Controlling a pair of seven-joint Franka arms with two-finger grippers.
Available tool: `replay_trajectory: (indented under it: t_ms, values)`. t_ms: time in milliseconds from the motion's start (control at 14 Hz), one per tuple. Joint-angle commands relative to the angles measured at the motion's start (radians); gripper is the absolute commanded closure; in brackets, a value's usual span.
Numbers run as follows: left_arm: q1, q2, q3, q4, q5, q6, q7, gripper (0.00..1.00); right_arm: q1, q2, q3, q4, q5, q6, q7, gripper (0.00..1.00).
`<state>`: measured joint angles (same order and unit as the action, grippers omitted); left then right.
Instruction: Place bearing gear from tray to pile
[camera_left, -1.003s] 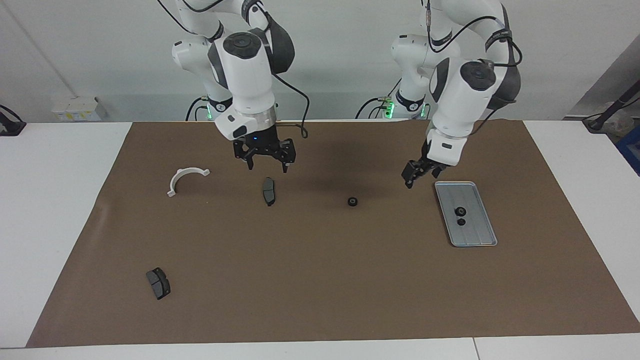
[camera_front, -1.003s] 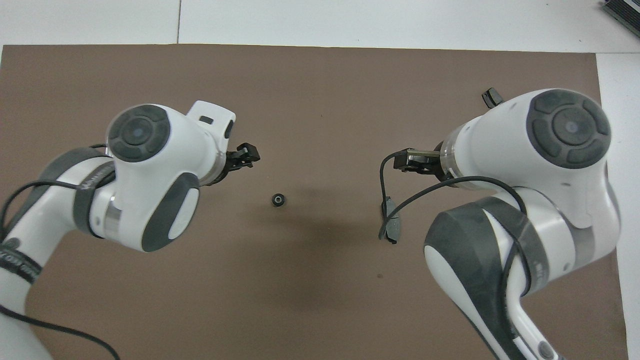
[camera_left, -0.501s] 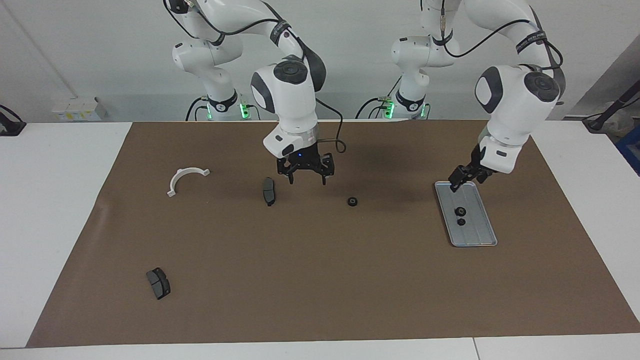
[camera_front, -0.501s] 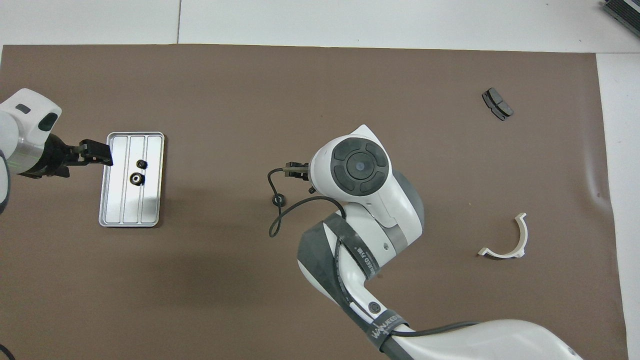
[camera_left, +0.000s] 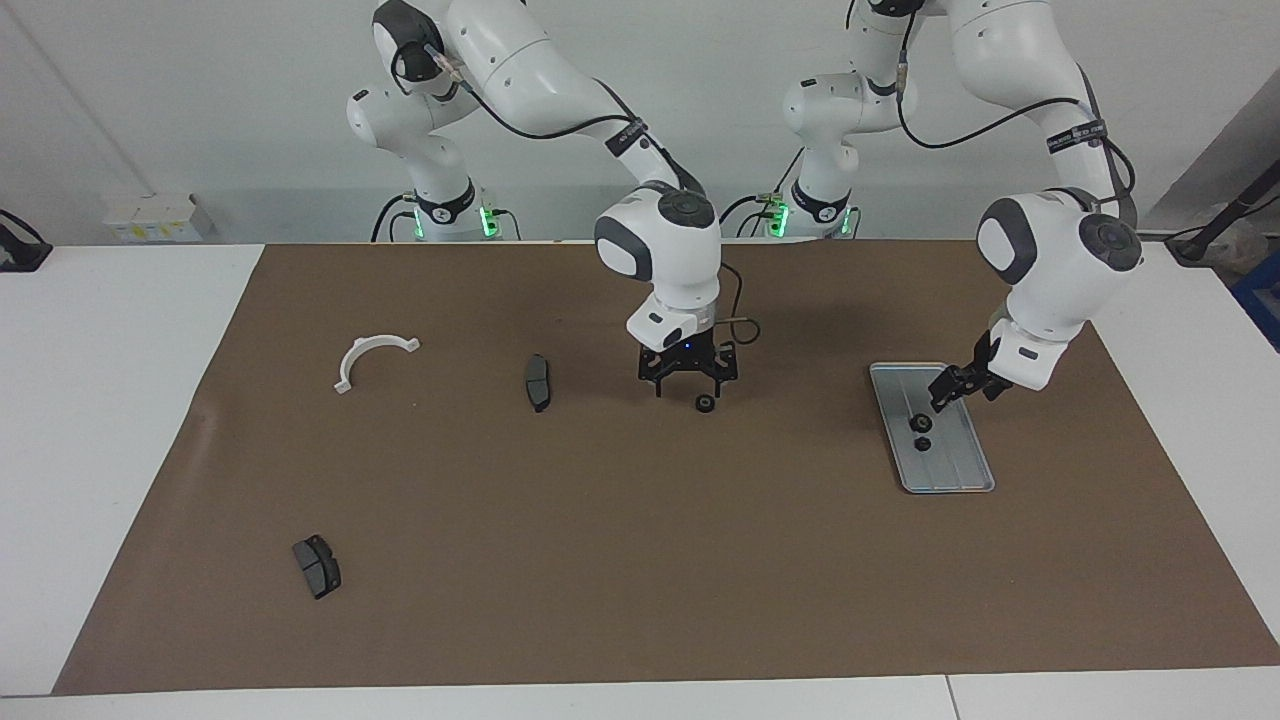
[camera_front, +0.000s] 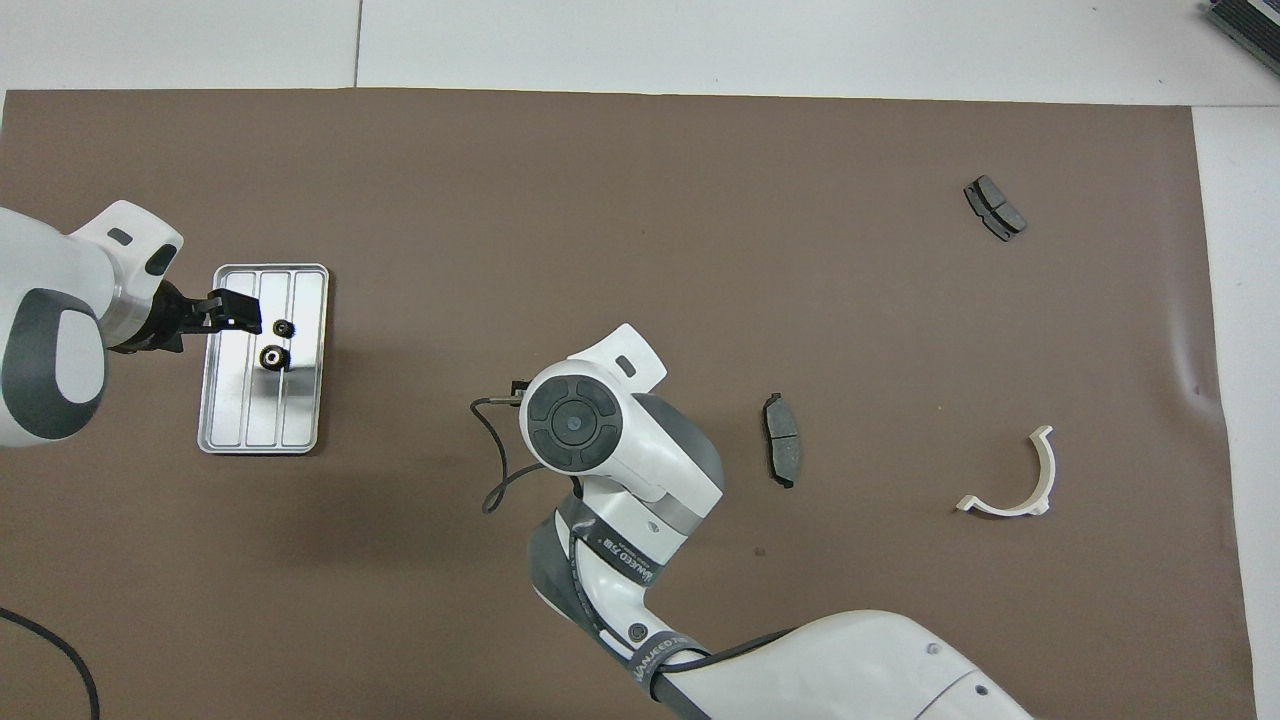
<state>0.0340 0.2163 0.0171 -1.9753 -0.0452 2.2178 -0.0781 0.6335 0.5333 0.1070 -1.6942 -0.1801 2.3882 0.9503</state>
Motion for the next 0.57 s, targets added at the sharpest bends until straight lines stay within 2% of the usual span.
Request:
replay_trajectory:
  t_ms: [0,215,287,358,501]
  values:
    - [-0.006,0.034,0.000,-0.002,-0.007,0.097,0.038,0.00,0.012,0.028,-0.001,0.042,-0.018,0.045,0.018,0.00]
    - [-0.017,0.060,0.000,0.000,-0.005,0.155,0.162,0.00,0.017,0.028,0.000,0.038,-0.016,0.051,0.018,0.00]
    - [-0.023,0.063,0.000,-0.002,-0.007,0.158,0.196,0.03,0.021,0.028,0.000,0.030,-0.018,0.055,0.018,0.05]
    - [-0.025,0.069,0.000,-0.002,-0.007,0.160,0.216,0.10,0.026,0.028,-0.001,0.024,-0.018,0.060,0.016,0.06]
    - [-0.048,0.086,0.000,-0.002,-0.005,0.174,0.238,0.16,0.029,0.028,-0.001,0.018,-0.018,0.063,0.012,0.10]
